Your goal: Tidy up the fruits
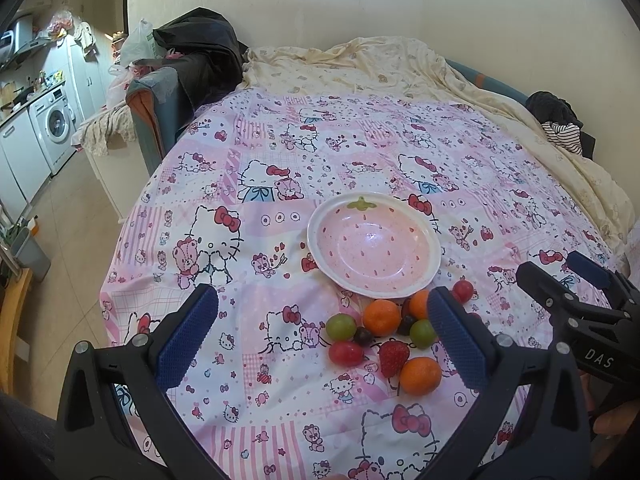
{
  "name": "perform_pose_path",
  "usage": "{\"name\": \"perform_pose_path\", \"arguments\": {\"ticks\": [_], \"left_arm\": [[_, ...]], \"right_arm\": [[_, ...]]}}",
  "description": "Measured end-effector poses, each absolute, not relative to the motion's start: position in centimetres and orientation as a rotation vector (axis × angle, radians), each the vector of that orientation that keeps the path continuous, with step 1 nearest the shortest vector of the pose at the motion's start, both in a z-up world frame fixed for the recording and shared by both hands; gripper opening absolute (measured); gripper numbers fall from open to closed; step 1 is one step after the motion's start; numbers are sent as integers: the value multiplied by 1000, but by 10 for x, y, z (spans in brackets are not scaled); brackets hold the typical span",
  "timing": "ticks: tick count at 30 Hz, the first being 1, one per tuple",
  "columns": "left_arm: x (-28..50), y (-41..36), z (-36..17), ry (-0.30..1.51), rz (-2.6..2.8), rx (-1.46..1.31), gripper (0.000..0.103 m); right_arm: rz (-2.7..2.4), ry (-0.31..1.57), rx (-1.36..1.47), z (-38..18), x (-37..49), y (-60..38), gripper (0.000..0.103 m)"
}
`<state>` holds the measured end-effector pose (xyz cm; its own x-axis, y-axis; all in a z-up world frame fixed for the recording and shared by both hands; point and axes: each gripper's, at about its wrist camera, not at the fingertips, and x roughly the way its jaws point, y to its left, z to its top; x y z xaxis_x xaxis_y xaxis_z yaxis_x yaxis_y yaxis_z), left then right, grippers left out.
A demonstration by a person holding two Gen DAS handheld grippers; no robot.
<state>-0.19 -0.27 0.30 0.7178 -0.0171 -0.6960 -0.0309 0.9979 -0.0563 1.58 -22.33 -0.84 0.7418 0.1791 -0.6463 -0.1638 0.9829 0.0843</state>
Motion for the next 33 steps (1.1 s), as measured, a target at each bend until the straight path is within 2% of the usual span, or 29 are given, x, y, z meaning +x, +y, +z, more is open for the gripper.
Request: {"name": "perform_pose_path", "arguments": {"ticks": [26, 33], "left_arm": [[-3, 9, 12, 788, 26, -59, 103], [8, 23, 15, 864, 86, -25, 103]], "right_arm": [[207, 699, -4, 1, 14, -223, 103], [199, 838, 41, 2, 38, -250, 103]]}}
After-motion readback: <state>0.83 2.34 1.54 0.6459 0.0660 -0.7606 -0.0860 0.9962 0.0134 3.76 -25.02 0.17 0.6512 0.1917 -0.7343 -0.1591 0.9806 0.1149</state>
